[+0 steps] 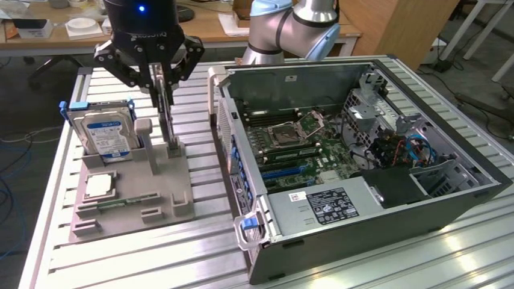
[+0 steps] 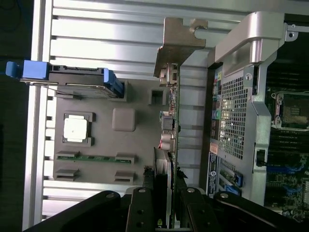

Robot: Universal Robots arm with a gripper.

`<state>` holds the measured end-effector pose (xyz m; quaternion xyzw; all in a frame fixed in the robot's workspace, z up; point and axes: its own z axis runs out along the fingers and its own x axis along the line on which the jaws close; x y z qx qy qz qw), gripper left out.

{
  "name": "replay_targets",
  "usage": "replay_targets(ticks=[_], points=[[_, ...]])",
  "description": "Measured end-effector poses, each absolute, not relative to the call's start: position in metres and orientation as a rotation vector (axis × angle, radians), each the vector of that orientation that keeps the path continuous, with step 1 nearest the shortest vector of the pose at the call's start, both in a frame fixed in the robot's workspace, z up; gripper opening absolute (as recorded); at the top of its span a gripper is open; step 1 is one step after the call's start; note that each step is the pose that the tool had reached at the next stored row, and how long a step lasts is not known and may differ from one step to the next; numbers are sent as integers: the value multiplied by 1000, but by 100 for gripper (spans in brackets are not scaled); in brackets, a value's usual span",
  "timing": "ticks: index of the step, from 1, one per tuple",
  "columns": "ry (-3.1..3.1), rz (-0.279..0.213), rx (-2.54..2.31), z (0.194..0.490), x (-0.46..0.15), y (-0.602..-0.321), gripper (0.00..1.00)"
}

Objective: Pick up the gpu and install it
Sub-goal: 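Pick up the gpu and move the gpu toward the slot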

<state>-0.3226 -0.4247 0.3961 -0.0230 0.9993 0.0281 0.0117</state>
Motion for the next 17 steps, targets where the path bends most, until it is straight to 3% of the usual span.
replay_targets(ticks=[17], points=[[3116,95,-71,412,-323,-425,27]])
